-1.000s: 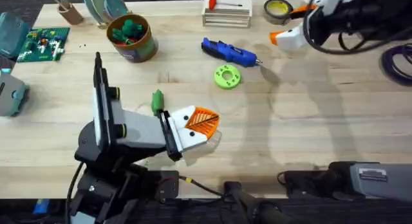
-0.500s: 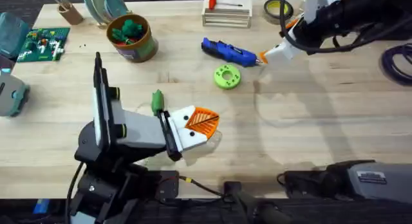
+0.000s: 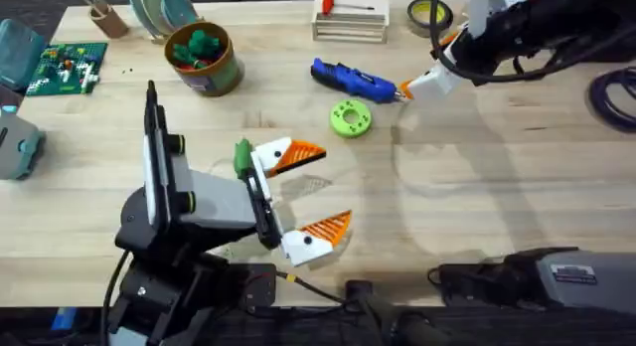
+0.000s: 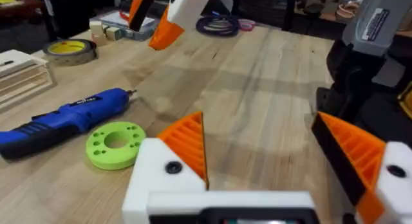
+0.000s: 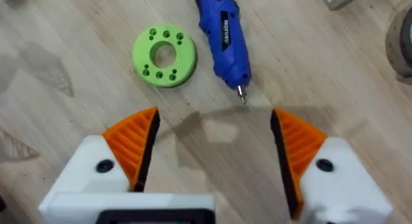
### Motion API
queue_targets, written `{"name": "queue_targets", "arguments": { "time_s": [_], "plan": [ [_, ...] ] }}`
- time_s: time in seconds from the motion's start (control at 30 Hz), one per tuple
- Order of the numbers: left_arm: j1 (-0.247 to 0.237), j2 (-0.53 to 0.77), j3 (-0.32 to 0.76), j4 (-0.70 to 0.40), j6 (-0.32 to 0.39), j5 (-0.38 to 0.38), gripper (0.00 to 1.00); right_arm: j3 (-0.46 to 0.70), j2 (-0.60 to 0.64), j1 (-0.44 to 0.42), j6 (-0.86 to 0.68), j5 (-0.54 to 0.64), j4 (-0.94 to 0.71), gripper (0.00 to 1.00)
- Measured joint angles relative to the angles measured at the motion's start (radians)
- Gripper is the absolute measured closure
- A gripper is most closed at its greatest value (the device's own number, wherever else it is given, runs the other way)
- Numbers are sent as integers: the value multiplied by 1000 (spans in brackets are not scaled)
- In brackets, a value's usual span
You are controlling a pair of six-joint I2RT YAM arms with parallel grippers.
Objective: Pick up the gripper from the table and insert it into the empty holder that is missing its gripper. Then pick up a screw, insert it into the mounting hole, and use the screwdriver to tighten it. Finally, clean up the table by picking up the vegetable and placing it into the bucket.
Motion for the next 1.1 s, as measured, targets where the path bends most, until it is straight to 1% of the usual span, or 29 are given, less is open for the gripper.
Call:
{"name": "queue_targets", "arguments": {
  "time_s": [0.1,0.13,0.2,0.3,0.33,0.37,0.4,0.47,0.5,0.53,0.57,0.63,0.7,0.77,0.87,0.9,0.97,1.0,1.1],
  "plan": [
    [0,0,0,0,-1,0,4,0,0,0,0,0,0,29],
    [0,0,0,0,-2,0,124,0,0,0,0,0,0,28],
    [0,0,0,0,-1,0,410,0,0,0,0,0,0,28],
    [0,0,0,0,-1,0,900,0,0,0,0,0,0,28],
    [0,0,0,0,7,0,894,0,0,0,0,0,0,28],
    [0,0,0,0,4,0,716,0,0,0,0,0,0,28],
    [0,0,0,0,4,0,583,0,0,0,0,0,0,28],
    [0,0,0,0,4,0,252,0,0,0,0,0,0,28],
    [0,0,0,0,4,0,117,0,0,0,0,0,0,28],
    [0,0,0,0,0,0,36,0,0,0,0,0,0,28],
    [0,0,0,0,0,0,15,0,0,0,0,0,0,28],
    [0,0,0,0,0,0,9,0,0,0,0,0,0,29],
    [0,0,0,7,5,-28,8,0,0,0,0,0,0,26],
    [0,0,-1,13,1,-65,9,0,0,0,0,0,0,27],
    [0,0,2,12,-50,-155,9,0,0,0,0,0,0,26],
    [0,0,10,-5,-67,-184,9,0,0,0,0,0,0,26],
    [0,0,46,-79,-99,-244,9,0,0,0,0,0,0,26],
    [0,0,75,-144,-111,-280,9,0,0,0,0,0,0,27],
    [0,4,156,-285,-137,-368,9,0,0,0,0,0,0,27]
  ]
}}
